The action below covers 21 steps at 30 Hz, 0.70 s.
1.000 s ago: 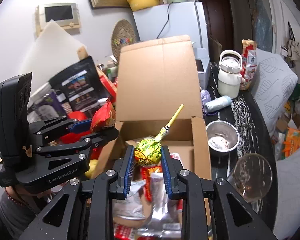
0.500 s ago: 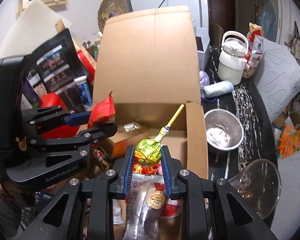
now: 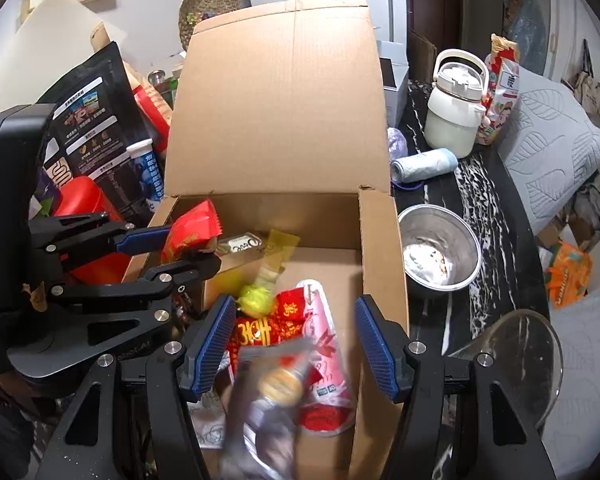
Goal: Organize snacks
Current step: 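Lower both snacks into the cardboard box and open both grippers, then withdraw both grippers up and back out of the cardboard box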
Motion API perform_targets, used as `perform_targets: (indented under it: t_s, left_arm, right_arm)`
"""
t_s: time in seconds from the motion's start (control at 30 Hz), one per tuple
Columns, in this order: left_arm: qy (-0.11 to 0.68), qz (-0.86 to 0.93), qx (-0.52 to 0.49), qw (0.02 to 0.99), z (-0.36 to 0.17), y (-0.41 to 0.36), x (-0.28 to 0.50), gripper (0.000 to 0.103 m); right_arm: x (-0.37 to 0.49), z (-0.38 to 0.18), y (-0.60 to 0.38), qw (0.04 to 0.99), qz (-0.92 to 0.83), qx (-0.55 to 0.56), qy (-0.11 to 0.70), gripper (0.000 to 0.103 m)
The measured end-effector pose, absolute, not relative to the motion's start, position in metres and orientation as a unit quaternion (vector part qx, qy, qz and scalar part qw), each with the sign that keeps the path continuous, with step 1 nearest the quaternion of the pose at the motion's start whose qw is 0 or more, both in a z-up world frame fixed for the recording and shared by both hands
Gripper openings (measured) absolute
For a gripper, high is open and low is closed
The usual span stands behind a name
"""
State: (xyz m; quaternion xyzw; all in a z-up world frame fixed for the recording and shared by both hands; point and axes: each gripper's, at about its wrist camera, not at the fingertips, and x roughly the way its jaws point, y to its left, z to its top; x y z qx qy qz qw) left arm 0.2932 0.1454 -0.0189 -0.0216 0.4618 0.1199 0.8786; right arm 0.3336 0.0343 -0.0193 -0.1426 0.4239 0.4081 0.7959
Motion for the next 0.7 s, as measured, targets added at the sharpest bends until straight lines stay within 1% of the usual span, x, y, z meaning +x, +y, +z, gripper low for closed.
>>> perform_targets:
  t_s: [0.03, 0.13, 0.37, 0.7]
  left_arm:
    - [0.46, 0.125, -0.022, 0.879, -0.018, 0.146, 0.292, 0.079]
    - [0.46, 0.123, -0.034, 0.879, -0.016, 0.15, 0.29, 0.079]
    - [0.45, 0.126, -0.027, 0.884, -0.002, 0.143, 0.28, 0.079]
    - [0.418, 0.132, -0.019, 0.899, 0.037, 0.126, 0.255, 0.079]
  right_arm:
    - [0.333, -0.019, 0.033, 0.797, 0.406, -0.143, 0.424, 0.062]
    - [0.332, -0.016, 0.028, 0.801, 0.4, -0.142, 0.423, 0.062]
    - [0.326, -0.004, 0.018, 0.807, 0.394, -0.138, 0.417, 0.062]
    - [0.306, 0.03, 0.001, 0.825, 0.388, -0.131, 0.388, 0.062]
